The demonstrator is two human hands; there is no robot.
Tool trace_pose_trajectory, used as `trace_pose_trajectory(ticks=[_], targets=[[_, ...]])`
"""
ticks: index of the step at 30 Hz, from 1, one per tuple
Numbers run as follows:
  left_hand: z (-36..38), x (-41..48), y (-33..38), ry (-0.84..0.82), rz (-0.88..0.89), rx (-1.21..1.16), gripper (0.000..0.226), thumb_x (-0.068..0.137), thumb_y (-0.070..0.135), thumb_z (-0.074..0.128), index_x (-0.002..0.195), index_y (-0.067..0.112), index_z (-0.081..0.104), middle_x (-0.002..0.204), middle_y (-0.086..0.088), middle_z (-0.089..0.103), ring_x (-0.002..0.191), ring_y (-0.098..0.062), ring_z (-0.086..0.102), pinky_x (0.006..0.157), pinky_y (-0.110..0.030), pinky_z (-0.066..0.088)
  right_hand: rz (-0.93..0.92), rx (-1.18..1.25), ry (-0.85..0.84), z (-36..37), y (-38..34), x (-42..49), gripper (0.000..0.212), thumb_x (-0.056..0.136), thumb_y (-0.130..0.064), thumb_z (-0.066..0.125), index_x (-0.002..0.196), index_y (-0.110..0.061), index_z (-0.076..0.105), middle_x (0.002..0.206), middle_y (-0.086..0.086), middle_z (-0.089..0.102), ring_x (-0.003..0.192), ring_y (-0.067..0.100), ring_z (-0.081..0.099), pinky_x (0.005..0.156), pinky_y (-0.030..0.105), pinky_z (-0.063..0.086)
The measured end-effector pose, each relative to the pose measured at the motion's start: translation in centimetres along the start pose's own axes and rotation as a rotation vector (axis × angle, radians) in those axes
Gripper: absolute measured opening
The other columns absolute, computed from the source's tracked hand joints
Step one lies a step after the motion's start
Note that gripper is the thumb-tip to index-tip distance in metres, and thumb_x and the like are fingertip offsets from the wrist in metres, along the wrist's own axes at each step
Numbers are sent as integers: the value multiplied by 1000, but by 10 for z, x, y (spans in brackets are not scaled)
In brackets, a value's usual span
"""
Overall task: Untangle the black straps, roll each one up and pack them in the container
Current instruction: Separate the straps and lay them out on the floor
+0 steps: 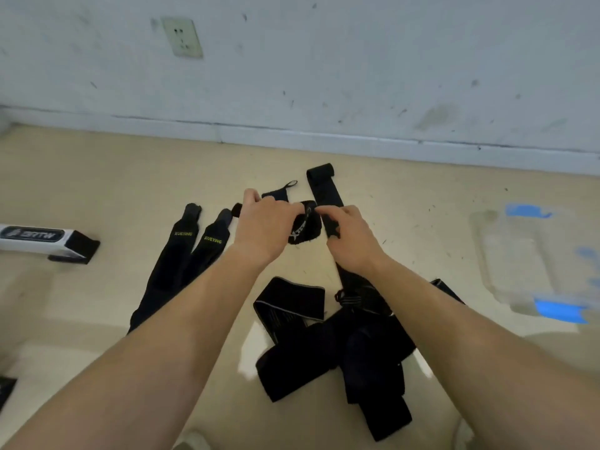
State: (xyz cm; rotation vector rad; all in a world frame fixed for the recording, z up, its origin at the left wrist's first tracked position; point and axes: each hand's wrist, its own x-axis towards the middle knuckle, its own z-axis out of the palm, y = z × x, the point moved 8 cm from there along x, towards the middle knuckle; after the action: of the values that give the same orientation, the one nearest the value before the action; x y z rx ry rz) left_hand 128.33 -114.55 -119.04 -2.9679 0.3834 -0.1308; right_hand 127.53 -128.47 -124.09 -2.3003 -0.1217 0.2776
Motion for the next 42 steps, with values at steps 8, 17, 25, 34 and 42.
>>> trace_pose_trajectory(ticks=[8,17,25,34,42], targets=[[-142,-32,0,126,180,134,14,95,17,56,97,31,55,77,9,64,84,-21,56,90,-41,22,-213,-28,-7,-63,-99,-43,8,94,-26,67,87,-30,65,111,-7,67,108,20,59,99,46,48],[-184,-112,-57,349,-508,-850,42,96,47,62,126,18,62,133,-3,63,116,-28,57,103,-42,43,-234,673,-104,-106,-172,-121,34,99,1,55,127,-15,65,110,13,76,102,29,74,93,39,59],[-173,-147,-9,107,-472,-1916,26,105,22,57,119,6,71,111,-16,77,106,-33,73,93,-44,59,19,816,19,-87,-161,-172,17,97,-18,67,107,-4,67,98,14,77,91,30,76,86,48,61],[-127,-167,17,107,-640,-1933,17,103,17,60,115,15,72,107,-10,78,101,-28,75,85,-43,61,301,847,-391,3,-79,-251,37,99,-46,61,118,-17,72,112,1,77,107,19,72,92,37,55],[-47,-171,38,-66,-772,-1917,15,103,16,59,110,20,72,109,-10,78,106,-31,72,95,-51,57,441,846,-427,36,-13,-245,34,100,-36,62,124,-13,69,118,4,75,112,23,71,106,46,51]])
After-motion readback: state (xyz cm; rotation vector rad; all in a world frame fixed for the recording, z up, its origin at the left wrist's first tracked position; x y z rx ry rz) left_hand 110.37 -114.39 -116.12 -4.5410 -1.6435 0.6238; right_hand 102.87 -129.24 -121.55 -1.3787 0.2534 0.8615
